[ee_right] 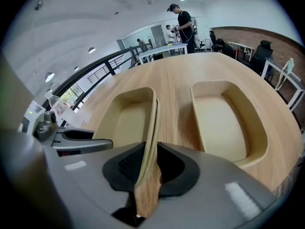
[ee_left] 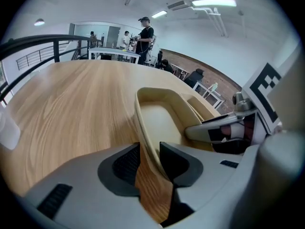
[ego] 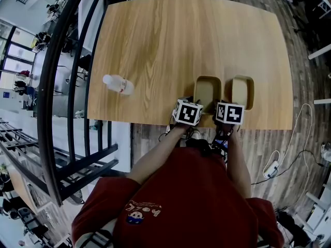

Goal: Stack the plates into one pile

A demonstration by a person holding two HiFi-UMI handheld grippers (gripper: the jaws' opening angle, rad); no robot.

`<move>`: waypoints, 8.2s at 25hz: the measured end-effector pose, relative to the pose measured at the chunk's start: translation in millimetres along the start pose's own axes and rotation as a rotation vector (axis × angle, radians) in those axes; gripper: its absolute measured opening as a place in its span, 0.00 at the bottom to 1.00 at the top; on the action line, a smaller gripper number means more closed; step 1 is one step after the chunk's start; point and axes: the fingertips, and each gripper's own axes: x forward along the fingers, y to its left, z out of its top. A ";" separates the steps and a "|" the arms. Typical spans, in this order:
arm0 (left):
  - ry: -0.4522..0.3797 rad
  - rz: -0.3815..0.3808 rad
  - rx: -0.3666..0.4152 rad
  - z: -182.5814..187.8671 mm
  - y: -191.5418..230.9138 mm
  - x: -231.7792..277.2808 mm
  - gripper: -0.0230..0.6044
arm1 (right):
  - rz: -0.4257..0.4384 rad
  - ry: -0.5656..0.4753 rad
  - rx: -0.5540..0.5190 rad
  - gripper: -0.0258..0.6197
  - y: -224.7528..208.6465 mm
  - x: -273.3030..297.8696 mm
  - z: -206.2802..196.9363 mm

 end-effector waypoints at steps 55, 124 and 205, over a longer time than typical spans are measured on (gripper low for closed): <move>-0.182 -0.076 0.118 84.0 -76.3 -19.9 0.13 | -0.075 -0.331 0.013 0.11 -44.8 -81.4 60.1; -0.018 0.123 0.057 50.4 -135.2 68.6 0.22 | -0.030 0.042 -0.090 0.26 -160.5 -39.2 27.6; -0.156 0.080 0.018 93.8 -113.3 43.6 0.28 | 0.042 -0.167 0.008 0.27 -160.9 -69.8 75.2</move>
